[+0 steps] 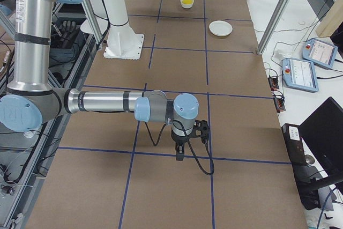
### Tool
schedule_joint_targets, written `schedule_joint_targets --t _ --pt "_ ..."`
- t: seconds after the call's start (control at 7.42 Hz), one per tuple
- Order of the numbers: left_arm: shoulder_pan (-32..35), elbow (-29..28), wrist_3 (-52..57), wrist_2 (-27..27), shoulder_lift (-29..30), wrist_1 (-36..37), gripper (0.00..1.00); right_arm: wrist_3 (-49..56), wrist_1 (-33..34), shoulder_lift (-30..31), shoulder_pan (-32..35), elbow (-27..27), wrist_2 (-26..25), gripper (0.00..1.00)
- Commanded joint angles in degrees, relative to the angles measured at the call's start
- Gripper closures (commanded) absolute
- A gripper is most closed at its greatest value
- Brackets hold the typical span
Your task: Move lemon from plate to bowl
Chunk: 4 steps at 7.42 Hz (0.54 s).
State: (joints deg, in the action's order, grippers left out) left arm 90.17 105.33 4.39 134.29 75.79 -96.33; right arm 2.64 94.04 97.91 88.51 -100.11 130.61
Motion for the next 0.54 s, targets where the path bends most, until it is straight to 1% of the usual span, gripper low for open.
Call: schedule_joint_targets --t 0.0,0.4 --pt "0.0 0.0 0.0 0.0 0.0 0.0 0.0 0.0 0.0 0.0 0.0 0.0 0.0 0.0" --pt "0.0 -0.3 0.0 0.0 0.4 0.0 0.0 0.0 0.0 0.0 0.0 0.0 0.0 0.0"
